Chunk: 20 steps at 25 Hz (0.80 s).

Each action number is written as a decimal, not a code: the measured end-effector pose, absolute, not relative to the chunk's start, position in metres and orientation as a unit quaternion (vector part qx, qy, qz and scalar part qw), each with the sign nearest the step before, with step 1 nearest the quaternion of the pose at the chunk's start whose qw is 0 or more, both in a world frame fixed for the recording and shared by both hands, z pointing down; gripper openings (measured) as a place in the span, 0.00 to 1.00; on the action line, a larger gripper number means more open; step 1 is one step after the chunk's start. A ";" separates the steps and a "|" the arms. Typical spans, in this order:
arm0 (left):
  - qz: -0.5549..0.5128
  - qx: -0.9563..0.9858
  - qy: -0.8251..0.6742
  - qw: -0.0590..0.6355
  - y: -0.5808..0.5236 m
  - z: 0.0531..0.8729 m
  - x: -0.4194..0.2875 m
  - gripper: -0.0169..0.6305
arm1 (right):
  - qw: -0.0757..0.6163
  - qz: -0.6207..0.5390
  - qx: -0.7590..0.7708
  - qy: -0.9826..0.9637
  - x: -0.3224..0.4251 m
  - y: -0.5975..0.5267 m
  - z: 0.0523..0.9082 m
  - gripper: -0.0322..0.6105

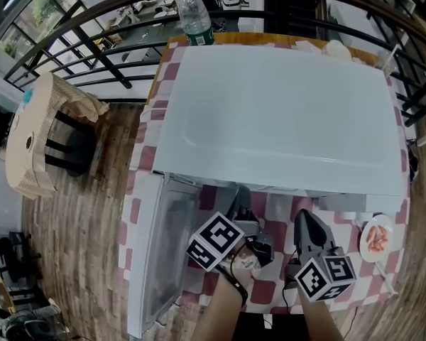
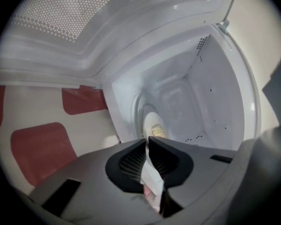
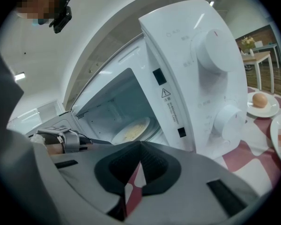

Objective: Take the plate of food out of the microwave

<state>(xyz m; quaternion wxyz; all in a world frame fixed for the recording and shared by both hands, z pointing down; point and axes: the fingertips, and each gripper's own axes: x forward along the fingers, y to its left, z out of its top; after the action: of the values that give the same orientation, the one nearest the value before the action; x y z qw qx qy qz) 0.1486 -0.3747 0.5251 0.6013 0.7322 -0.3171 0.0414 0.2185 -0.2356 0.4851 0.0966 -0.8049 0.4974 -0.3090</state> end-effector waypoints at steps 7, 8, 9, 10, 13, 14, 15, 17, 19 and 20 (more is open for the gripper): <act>0.035 0.739 -0.320 0.592 -0.365 0.517 0.129 0.09 | 0.096 -0.312 -0.797 0.508 0.208 -0.239 0.483 0.04; 0.034 0.739 -0.321 0.591 -0.363 0.516 0.126 0.09 | 0.097 -0.313 -0.796 0.510 0.207 -0.240 0.484 0.04; 0.034 0.739 -0.321 0.591 -0.361 0.516 0.124 0.09 | 0.098 -0.313 -0.794 0.511 0.205 -0.240 0.483 0.04; 0.033 0.737 -0.322 0.593 -0.360 0.517 0.121 0.10 | 0.098 -0.314 -0.793 0.513 0.203 -0.241 0.483 0.04; 0.030 0.732 -0.327 0.597 -0.356 0.518 0.115 0.13 | 0.096 -0.315 -0.790 0.517 0.198 -0.242 0.483 0.04; 0.029 0.731 -0.328 0.598 -0.355 0.517 0.114 0.14 | 0.094 -0.316 -0.789 0.518 0.197 -0.243 0.482 0.04; 0.028 0.730 -0.328 0.599 -0.354 0.517 0.113 0.14 | 0.093 -0.316 -0.789 0.519 0.196 -0.243 0.482 0.04; 0.021 0.732 -0.324 0.598 -0.353 0.514 0.112 0.16 | 0.094 -0.316 -0.788 0.520 0.194 -0.243 0.483 0.04; 0.013 0.737 -0.321 0.595 -0.354 0.509 0.110 0.22 | 0.095 -0.317 -0.788 0.519 0.194 -0.242 0.484 0.04; 0.010 0.739 -0.320 0.593 -0.355 0.507 0.110 0.25 | 0.096 -0.318 -0.788 0.518 0.194 -0.242 0.485 0.04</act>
<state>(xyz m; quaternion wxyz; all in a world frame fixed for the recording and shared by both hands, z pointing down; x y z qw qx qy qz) 0.1101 -0.3551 0.5074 0.5928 0.7392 -0.3196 0.0100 0.1940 -0.2417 0.4846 0.0959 -0.7882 0.5181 -0.3180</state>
